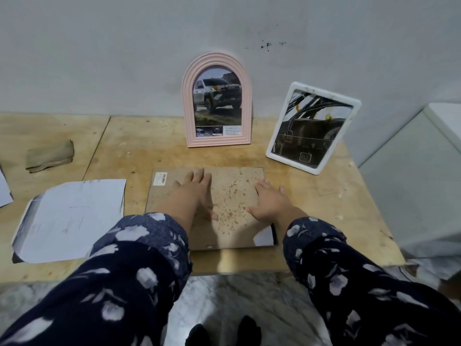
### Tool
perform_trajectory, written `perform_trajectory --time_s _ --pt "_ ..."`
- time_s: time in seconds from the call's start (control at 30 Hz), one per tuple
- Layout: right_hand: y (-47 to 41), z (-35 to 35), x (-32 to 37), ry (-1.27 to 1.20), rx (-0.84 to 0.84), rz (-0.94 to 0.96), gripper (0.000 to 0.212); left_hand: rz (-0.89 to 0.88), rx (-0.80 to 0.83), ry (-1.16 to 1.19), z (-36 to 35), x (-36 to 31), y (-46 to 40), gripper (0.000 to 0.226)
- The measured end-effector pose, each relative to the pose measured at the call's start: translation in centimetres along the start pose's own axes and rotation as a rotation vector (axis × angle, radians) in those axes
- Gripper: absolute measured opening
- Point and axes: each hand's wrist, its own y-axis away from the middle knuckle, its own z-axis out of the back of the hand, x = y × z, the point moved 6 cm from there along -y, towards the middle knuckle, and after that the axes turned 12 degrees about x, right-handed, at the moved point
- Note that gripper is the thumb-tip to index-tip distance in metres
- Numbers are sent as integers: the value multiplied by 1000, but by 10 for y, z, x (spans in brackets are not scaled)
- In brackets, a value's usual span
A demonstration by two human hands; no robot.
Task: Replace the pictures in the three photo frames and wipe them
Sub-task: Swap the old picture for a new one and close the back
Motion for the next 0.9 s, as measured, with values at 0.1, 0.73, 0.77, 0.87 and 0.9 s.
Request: perform_trajectory --time_s 0.1,0.73,0.77,0.87,0.9 --pt "-5 9 1 15 -23 -21 81 23 -1 -29 7 -2 0 125" --pt "-28 32 25 238 -66 61 104 77 -28 -210 14 -4 -2 120" --pt "-29 33 25 239 -66 57 103 78 -38 -229 15 -5 -3 120" --pt "-29 30 23 200 -55 45 102 83 -53 -249 16 -7 -7 120" --pt "-29 28 23 184 -51 47 102 81 -55 -239 14 -8 -9 120"
